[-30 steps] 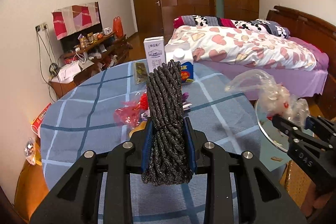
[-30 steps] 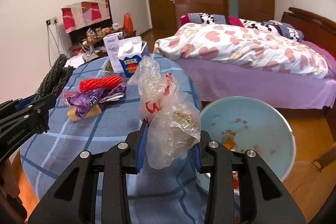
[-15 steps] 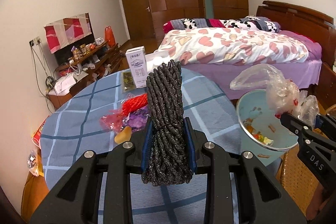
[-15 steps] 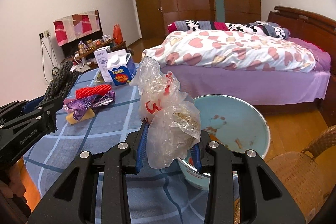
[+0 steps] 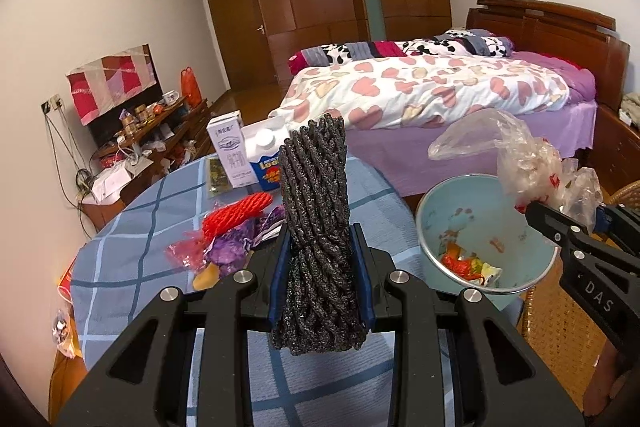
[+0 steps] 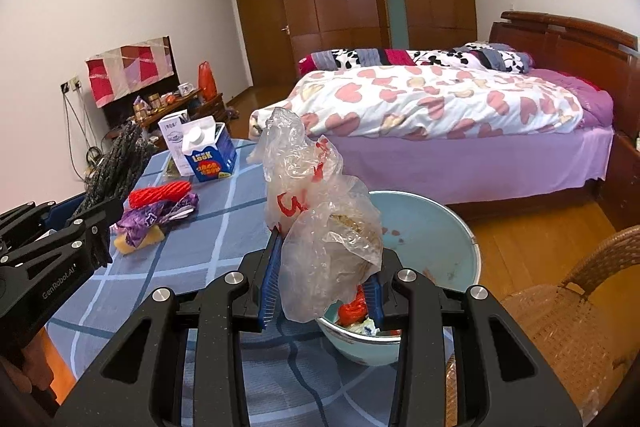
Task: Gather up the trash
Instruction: 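Drop the clear bag into the bucket with the right tool while the left tool carries the rope there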
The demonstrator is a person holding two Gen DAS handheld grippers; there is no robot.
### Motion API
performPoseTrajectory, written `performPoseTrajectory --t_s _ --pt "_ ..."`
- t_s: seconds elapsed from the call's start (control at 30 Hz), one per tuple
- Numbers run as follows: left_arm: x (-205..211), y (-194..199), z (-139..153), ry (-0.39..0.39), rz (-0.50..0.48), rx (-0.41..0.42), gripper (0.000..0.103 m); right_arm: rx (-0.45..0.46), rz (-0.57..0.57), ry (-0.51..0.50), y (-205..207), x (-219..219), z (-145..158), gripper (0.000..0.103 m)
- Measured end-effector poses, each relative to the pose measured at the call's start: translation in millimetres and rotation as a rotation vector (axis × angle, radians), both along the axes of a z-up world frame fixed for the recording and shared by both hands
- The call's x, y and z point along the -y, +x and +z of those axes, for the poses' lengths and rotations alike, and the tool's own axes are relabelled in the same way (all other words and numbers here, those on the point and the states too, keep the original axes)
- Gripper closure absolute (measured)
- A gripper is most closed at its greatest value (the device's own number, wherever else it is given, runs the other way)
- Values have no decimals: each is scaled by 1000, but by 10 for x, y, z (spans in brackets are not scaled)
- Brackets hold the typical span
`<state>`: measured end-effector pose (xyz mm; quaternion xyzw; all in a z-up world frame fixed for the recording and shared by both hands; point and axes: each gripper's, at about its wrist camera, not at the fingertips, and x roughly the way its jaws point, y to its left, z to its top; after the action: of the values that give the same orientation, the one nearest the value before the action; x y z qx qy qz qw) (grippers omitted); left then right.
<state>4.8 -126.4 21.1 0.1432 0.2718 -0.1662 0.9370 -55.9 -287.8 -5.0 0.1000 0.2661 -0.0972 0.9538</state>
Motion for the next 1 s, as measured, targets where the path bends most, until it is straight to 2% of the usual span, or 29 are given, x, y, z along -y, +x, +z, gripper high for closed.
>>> performPoseTrajectory --t_s 0.57,1.0 --pt "302 37 -24 0 -72 -20 74 -16 -101 21 11 284 -75 67" --pt "657 94 -132 5 -139 -58 74 -59 -202 13 66 562 -252 67"
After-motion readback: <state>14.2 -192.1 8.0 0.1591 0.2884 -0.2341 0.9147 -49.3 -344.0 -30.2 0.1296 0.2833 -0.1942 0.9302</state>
